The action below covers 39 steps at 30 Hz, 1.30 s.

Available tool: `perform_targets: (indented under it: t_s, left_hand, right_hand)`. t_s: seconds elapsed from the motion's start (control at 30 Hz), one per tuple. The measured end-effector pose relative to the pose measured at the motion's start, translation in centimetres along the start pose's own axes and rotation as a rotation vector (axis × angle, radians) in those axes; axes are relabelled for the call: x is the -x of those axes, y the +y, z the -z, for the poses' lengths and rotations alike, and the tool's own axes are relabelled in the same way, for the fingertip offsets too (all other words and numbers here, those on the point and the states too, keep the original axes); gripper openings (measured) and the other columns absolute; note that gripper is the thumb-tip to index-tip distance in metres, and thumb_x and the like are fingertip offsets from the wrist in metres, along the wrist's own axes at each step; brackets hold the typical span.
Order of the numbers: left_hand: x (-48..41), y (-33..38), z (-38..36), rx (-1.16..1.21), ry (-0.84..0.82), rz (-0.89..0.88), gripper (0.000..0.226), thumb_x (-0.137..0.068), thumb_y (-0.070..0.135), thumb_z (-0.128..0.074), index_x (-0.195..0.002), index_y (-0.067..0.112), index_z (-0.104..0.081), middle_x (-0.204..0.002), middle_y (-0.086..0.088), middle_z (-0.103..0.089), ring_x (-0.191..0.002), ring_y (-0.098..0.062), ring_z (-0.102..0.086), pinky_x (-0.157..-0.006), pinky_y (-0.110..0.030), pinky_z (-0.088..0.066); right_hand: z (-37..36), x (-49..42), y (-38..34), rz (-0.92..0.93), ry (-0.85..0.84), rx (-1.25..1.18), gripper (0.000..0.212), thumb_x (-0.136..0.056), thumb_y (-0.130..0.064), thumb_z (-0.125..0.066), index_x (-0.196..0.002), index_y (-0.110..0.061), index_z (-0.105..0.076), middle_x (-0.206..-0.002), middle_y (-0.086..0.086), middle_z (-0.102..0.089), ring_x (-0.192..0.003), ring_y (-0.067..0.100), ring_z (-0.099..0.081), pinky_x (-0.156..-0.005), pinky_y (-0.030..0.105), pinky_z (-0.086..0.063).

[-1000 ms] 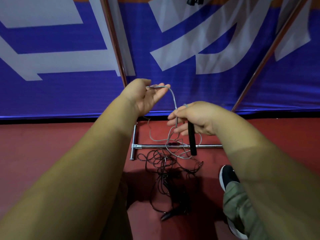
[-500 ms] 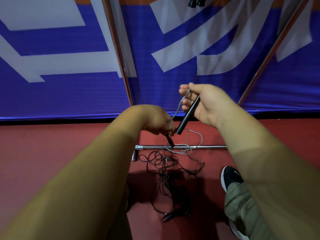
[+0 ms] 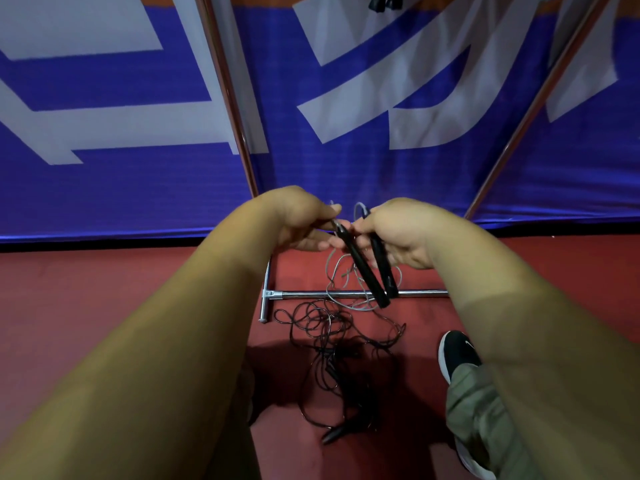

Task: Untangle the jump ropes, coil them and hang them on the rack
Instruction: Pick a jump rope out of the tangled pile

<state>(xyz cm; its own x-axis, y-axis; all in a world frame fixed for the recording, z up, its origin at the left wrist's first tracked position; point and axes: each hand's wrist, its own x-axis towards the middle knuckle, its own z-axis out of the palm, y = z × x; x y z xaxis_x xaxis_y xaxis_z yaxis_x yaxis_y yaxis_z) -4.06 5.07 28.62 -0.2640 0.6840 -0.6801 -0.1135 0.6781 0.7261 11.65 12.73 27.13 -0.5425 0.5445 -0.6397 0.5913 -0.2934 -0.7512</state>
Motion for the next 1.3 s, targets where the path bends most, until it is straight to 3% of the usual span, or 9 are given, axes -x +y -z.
perform_targets:
  t_s: [0.13,0.27,0.43,0.53,0.6,0.8,1.03,1.17,1.3]
  left_hand:
    - [-0.1,0.1,0.3,0.104,0.05,0.003,0.029,-0.109,0.026,-0.058,-0.122,0.001,-0.064,-0.088,-0.006,-0.078,-0.067,-0.015,-0.075,-0.055,-0.024,-0.062]
    - [0.0,0.3,0.4,0.169,0.136,-0.056,0.026,-0.105,0.025,-0.065,-0.11,-0.001,-0.065,-0.077,-0.01,-0.076,-0.063,-0.013,-0.074,-0.06,-0.025,-0.064]
    - [0.2,0.3,1.0,-0.485,0.3,-0.258,0.02,-0.108,0.016,-0.054,-0.117,0.015,-0.072,-0.092,-0.002,-0.071,-0.075,-0.021,-0.07,-0.072,-0.036,-0.064]
    - [0.2,0.1,2.0,-0.645,0.158,-0.412,0.052,-0.096,-0.002,-0.058,-0.121,0.041,-0.075,-0.12,0.01,-0.073,-0.105,-0.009,-0.071,-0.095,-0.033,-0.06]
    - [0.6,-0.1,2.1,-0.66,0.032,-0.45,0.049,-0.094,0.0,-0.066,-0.117,0.043,-0.077,-0.115,0.016,-0.076,-0.108,-0.002,-0.07,-0.099,-0.028,-0.056]
    - [0.6,-0.1,1.3,-0.624,0.123,-0.532,0.03,-0.094,0.007,-0.06,-0.099,0.029,-0.079,-0.087,0.011,-0.078,-0.085,-0.001,-0.07,-0.081,-0.019,-0.052]
    - [-0.1,0.6,0.6,-0.354,0.388,-0.498,0.019,-0.104,0.009,-0.05,-0.1,0.004,-0.069,-0.087,-0.014,-0.077,-0.072,-0.021,-0.078,-0.061,-0.03,-0.064]
    - [-0.1,0.9,0.4,-0.262,0.408,-0.489,0.019,-0.105,0.014,-0.052,-0.099,0.006,-0.068,-0.088,-0.014,-0.076,-0.074,-0.025,-0.079,-0.071,-0.045,-0.067]
    - [0.3,1.0,-0.1,-0.36,0.457,-0.51,0.023,-0.104,0.021,-0.049,-0.098,0.009,-0.068,-0.083,-0.003,-0.079,-0.065,-0.02,-0.078,-0.072,-0.043,-0.067]
  right_hand:
    - [-0.4,0.5,0.0,0.044,-0.073,0.011,0.029,-0.114,-0.03,-0.047,-0.116,-0.013,-0.07,-0.102,0.009,-0.082,-0.097,0.03,-0.079,-0.087,0.046,-0.06]
    - [-1.0,0.5,0.1,0.166,-0.076,-0.026,0.026,-0.114,-0.03,-0.051,-0.116,-0.009,-0.066,-0.097,0.009,-0.075,-0.08,0.022,-0.074,-0.081,0.05,-0.064]
    - [-1.2,0.4,0.2,0.224,-0.039,0.015,0.028,-0.113,-0.024,-0.054,-0.113,-0.001,-0.069,-0.085,0.006,-0.075,-0.066,0.014,-0.069,-0.06,0.035,-0.06]
    - [-1.1,0.5,0.1,0.241,-0.054,0.001,0.029,-0.11,-0.026,-0.059,-0.113,0.001,-0.07,-0.082,0.005,-0.077,-0.068,0.014,-0.07,-0.06,0.032,-0.06]
    - [-1.0,0.7,0.0,0.252,-0.064,-0.01,0.03,-0.108,-0.029,-0.063,-0.11,0.0,-0.07,-0.081,0.004,-0.077,-0.067,0.012,-0.07,-0.059,0.029,-0.059]
    - [-0.9,1.6,-0.5,0.222,-0.094,-0.006,0.038,-0.093,-0.04,-0.081,-0.102,-0.004,-0.073,-0.081,0.008,-0.075,-0.064,0.012,-0.069,-0.056,0.025,-0.056]
    - [-0.7,1.5,-0.5,0.225,0.059,0.322,0.035,-0.088,-0.019,-0.084,-0.111,-0.015,-0.058,-0.089,0.011,-0.068,-0.062,0.018,-0.071,-0.056,0.036,-0.061]
    - [-0.8,1.4,-0.3,0.335,0.323,0.717,0.03,-0.088,-0.028,-0.077,-0.1,-0.017,-0.052,-0.086,0.003,-0.061,-0.065,0.018,-0.058,-0.053,0.032,-0.043]
    - [-1.0,0.9,-0.1,0.39,0.406,0.675,0.015,-0.099,-0.028,-0.06,-0.106,-0.015,-0.055,-0.096,0.003,-0.06,-0.074,0.017,-0.056,-0.056,0.033,-0.038]
